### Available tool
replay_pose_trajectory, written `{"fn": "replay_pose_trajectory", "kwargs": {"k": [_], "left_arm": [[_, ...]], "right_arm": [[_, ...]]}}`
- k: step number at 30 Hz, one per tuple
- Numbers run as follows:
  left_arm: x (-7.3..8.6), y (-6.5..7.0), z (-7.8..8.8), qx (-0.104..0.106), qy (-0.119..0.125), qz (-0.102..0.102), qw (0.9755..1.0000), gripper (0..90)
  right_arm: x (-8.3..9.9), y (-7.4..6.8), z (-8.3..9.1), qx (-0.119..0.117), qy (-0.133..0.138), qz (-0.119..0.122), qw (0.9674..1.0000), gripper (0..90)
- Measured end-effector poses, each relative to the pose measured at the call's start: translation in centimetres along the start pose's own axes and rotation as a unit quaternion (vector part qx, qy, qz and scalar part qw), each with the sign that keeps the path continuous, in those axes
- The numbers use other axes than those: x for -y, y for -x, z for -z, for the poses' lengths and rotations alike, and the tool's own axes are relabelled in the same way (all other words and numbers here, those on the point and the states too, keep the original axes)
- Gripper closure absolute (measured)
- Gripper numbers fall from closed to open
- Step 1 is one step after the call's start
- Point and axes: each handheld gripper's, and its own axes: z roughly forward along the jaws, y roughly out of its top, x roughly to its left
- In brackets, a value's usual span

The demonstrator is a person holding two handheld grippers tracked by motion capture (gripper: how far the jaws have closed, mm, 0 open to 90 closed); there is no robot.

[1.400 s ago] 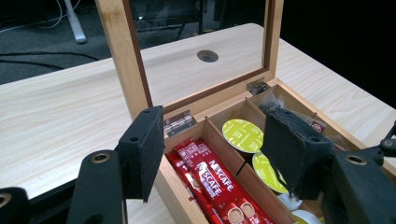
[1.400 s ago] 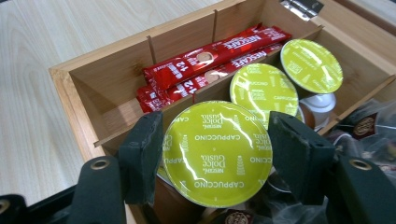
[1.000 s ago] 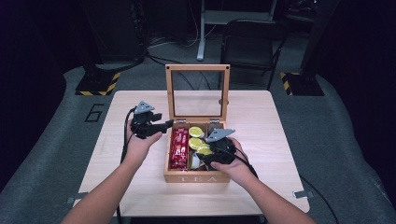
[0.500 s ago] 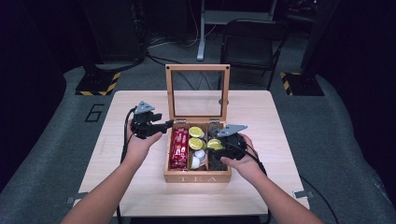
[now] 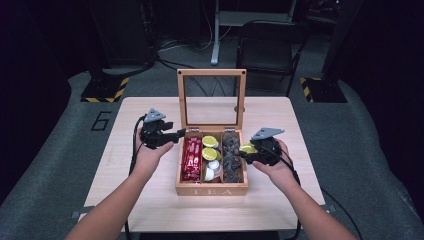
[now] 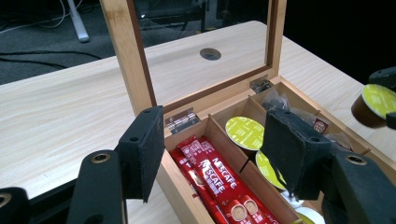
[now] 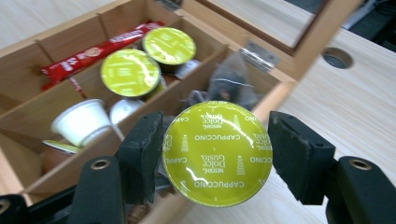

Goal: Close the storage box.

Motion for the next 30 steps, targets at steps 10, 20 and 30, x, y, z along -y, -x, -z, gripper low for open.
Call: {"fn": "replay_pose_trajectory", "kwargs": {"k": [10,20,30], "left_arm": [[0.0,-0.2,0.1,-0.003,0.0,0.002,1.0,38.8],[0.1,-0.2,0.2,-0.004,-0.001,0.003,1.0,38.8],[0.2,-0.2,0.0,-0.004,0.0,0.002,1.0,38.8]], "right_arm": [[1.0,2.4,1.1,0.032,-0.003,-0.022,0.9993,36.8],[2.2,4.9,2.5,0.064,-0.003,-0.044,0.997,36.8],[3.6,6.9,3.3,0.09,-0.013,-0.065,0.9938,36.8]]}}
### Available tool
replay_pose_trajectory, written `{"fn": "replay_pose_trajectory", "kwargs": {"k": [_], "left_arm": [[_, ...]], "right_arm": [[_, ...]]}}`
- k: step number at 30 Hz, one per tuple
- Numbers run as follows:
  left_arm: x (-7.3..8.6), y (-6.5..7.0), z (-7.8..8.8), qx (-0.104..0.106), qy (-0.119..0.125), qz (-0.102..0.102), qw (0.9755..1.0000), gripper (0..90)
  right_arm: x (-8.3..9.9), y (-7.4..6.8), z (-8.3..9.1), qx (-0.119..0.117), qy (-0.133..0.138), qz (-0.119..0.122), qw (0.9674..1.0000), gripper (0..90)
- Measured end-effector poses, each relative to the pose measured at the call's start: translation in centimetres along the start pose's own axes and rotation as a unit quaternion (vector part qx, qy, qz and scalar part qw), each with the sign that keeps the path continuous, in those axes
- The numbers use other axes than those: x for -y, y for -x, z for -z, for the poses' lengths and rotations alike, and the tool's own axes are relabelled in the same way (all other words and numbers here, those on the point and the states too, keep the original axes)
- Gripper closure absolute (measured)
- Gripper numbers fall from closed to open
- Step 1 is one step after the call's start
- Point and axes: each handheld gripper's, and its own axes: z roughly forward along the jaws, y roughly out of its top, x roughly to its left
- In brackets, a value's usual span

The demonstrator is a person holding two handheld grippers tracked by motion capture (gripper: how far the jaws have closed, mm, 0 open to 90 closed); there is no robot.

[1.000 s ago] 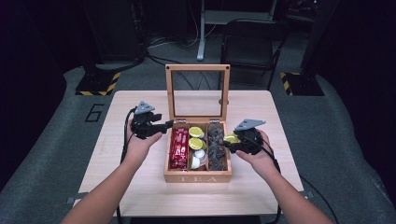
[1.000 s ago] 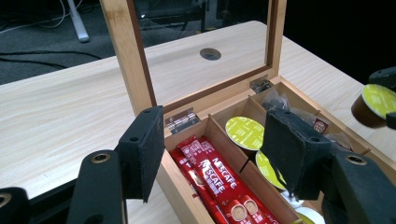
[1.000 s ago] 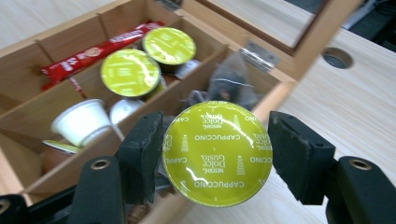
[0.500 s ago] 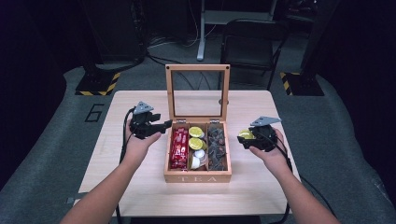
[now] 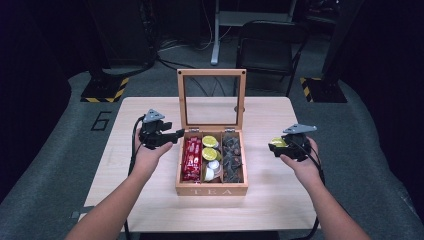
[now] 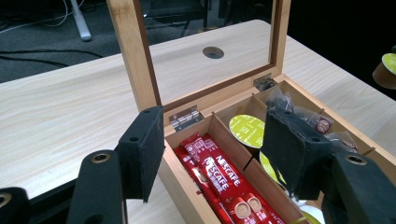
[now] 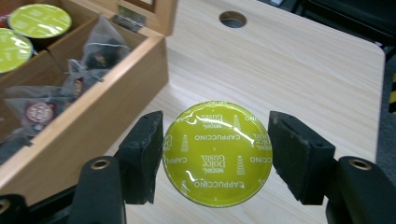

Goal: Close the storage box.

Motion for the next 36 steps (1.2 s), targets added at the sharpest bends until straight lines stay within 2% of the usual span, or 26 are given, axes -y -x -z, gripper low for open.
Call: {"fn": "replay_pose_trajectory", "kwargs": {"k": [7,8,15,19,21,29,36], "left_arm": [[0.0,0.0,0.0,0.001,-0.001,0.0,1.0,38.8],[0.0,0.0,0.0,0.001,-0.001,0.0,1.0,38.8],[0.1,0.0,-0.1,0.001,-0.003,0.0,1.0,38.8],[0.1,0.1,-0.1,0.002,-0.003,0.0,1.0,38.8],[0.1,0.1,-0.1,0.002,-0.002,0.0,1.0,38.8],[0.3,0.0,-0.2,0.001,-0.003,0.001,1.0,38.8],[0.4,0.0,-0.2,0.001,-0.006,0.002,1.0,38.8]], "right_arm": [[0.8,1.3,0.1,0.017,0.001,-0.026,0.9995,36.8],[1.0,1.4,0.1,0.019,-0.003,-0.023,0.9995,36.8],[1.9,1.8,-0.3,0.024,-0.008,-0.031,0.9992,36.8],[2.7,2.0,-0.9,0.037,-0.017,-0.049,0.998,36.8],[2.9,2.1,-1.0,0.037,-0.02,-0.05,0.9979,36.8],[4.8,2.4,-1.9,0.045,-0.034,-0.078,0.9954,36.8],[5.7,2.7,-2.6,0.054,-0.043,-0.085,0.994,36.8]]}}
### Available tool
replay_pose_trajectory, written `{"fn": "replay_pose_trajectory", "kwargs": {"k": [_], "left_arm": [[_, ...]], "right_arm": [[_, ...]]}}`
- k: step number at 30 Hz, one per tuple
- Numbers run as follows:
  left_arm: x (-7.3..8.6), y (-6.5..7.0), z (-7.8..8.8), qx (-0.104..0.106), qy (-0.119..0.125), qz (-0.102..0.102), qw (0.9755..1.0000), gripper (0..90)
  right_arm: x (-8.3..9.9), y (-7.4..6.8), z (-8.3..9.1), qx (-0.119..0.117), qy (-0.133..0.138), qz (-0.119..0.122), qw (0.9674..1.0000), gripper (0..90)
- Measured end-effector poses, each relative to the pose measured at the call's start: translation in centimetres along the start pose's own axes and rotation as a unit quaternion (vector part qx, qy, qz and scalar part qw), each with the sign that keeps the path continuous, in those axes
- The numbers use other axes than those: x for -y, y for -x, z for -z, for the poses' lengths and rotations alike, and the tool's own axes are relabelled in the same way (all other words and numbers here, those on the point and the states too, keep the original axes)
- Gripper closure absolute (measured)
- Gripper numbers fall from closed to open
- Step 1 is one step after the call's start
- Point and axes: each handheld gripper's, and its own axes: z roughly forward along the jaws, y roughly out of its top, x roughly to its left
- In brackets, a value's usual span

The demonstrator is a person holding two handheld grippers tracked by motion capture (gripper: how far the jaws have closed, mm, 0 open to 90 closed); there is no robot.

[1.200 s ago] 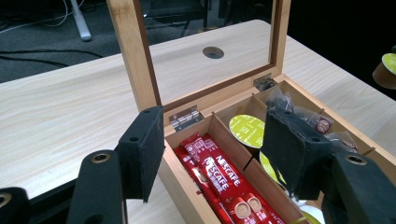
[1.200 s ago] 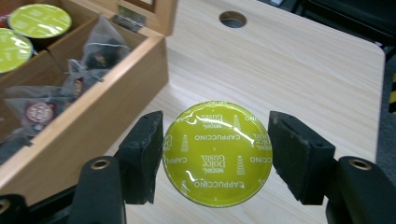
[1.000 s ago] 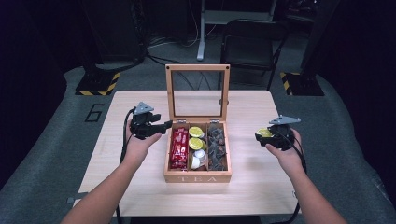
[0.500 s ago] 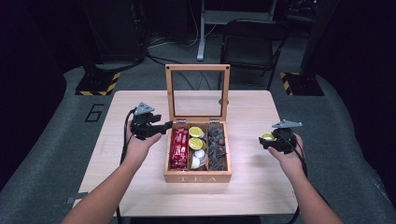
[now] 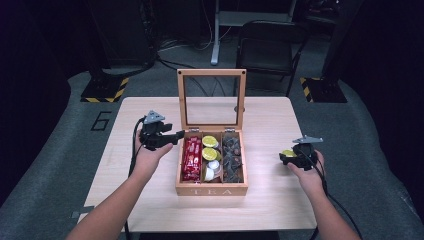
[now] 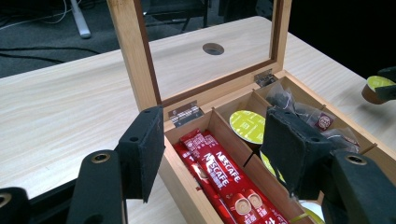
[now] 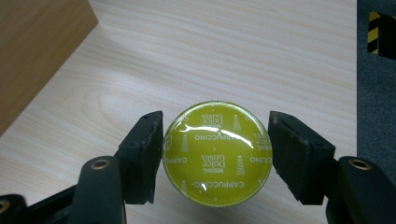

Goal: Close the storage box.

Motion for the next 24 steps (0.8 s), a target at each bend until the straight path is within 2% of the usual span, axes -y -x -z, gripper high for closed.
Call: {"fn": "replay_pose_trajectory", "kwargs": {"k": [6,16,24], "left_arm": [[0.1,0.1,-0.1,0.001,-0.001,0.0,1.0,38.9],[0.2,0.1,-0.2,0.001,-0.001,-0.001,1.0,38.8],[0.2,0.1,-0.2,0.003,-0.005,-0.001,1.0,38.8]], "right_arm": [[0.7,0.1,-0.6,0.008,-0.009,-0.016,0.9998,36.7],[1.4,0.5,-0.9,0.006,-0.019,-0.024,0.9995,36.4],[1.3,0.6,-0.7,0.009,-0.011,-0.024,0.9996,32.2]]}}
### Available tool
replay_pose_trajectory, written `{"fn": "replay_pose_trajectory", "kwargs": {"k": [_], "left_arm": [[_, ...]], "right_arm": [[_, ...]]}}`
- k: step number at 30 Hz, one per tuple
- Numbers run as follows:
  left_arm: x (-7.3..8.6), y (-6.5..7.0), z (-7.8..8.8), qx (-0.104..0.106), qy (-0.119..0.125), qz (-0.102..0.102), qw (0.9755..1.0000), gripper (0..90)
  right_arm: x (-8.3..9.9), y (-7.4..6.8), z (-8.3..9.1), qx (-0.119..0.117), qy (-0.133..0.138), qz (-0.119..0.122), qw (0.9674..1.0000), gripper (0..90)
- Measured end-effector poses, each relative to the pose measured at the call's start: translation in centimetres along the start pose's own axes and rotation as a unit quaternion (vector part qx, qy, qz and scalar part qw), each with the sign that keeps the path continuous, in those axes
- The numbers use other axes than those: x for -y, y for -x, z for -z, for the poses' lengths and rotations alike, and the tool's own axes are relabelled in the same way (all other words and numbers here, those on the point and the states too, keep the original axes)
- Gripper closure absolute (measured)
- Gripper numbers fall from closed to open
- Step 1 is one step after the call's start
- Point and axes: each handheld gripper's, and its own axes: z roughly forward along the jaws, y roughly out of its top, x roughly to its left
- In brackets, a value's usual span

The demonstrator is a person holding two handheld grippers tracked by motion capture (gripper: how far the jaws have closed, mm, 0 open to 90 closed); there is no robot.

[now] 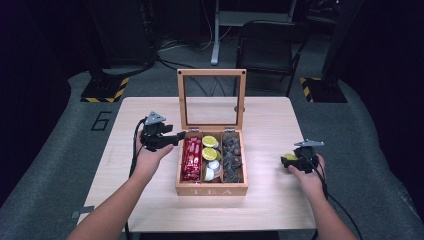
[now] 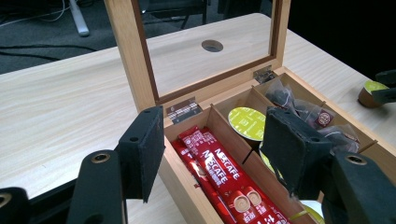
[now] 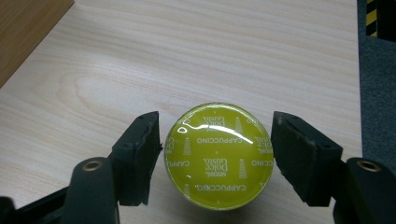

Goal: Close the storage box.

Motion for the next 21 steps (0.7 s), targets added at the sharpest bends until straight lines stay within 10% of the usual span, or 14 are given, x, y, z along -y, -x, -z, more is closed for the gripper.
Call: {"fn": "replay_pose_trajectory", "kwargs": {"k": [21], "left_arm": [[-0.2,0.0,0.0,-0.002,0.004,0.001,1.0,39.4]], "right_arm": [[-3.8,-1.0,2.4,-0.001,0.027,0.036,0.999,32.6]]}}
